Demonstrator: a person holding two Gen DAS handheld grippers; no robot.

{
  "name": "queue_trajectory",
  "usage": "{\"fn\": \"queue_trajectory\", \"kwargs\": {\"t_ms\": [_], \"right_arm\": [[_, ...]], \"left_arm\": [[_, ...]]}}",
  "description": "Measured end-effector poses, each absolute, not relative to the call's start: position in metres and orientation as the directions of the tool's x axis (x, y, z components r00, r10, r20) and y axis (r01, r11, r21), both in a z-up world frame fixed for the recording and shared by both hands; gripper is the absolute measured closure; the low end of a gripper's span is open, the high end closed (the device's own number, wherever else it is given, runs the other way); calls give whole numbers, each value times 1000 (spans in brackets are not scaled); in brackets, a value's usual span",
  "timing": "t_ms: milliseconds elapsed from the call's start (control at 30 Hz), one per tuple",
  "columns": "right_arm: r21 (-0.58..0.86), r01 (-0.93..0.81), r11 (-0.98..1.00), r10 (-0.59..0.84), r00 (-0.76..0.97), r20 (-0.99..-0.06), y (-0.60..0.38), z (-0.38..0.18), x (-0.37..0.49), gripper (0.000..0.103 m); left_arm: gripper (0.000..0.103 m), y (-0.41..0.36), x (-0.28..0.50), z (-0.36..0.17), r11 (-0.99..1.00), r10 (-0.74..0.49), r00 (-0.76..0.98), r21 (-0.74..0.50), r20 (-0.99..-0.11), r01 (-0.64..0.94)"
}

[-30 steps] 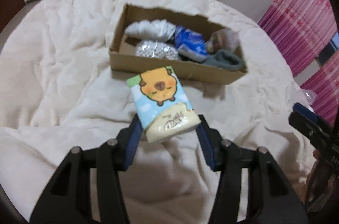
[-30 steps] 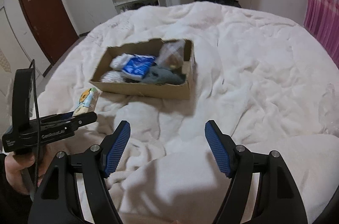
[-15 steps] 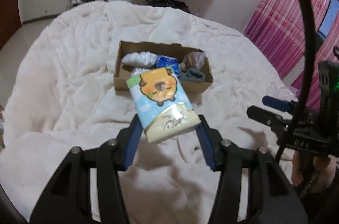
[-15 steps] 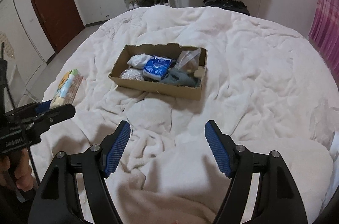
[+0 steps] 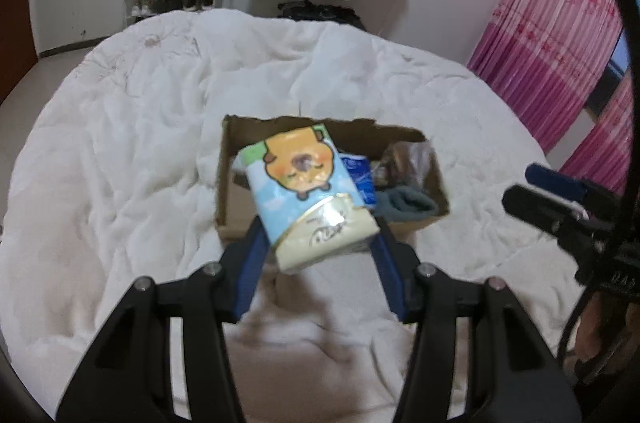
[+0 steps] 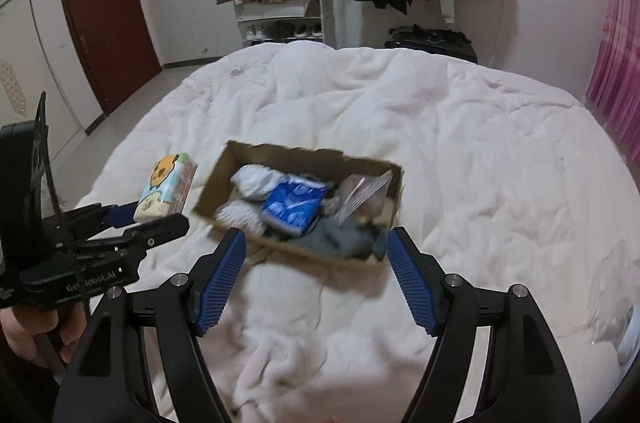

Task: Organize objects
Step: 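Lower the cartoon-bear tissue pack into the box and open the left gripper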

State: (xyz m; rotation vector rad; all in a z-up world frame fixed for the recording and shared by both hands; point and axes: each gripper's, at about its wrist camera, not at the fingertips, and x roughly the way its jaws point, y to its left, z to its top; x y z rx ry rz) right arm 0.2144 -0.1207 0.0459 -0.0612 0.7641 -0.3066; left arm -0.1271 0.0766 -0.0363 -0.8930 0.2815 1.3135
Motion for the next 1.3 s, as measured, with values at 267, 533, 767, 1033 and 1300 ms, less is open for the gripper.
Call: {"fn": "queue_trajectory", "kwargs": {"t_ms": [267,533,767,1033,1300], "right_arm": [[-158,285,945,-311,641,-702,-157,14,258,27],[-139,300,944,-298,593,-748,-175,-16,265,27],[-138,291,947,-291,595,-749,-175,-19,261,27],[-134,297,946,-296,613,-733,-166,-8,245,27],[-133,284,949,-293,647,-704,-140,14,216,27]], "left_arm": [[50,130,-143,-73,-37,687,282,-420,-669,-907],[49,159,-154,-116,-68,614,350,-489,-708,-870],[26,149,-154,-113,-62,600,357,-486,-716,-872],[13,126,-145,-98,-56,604,302,-417,-738,-907],[12,65,-144,-59,-22,648,279,-383,-709,-924]]}}
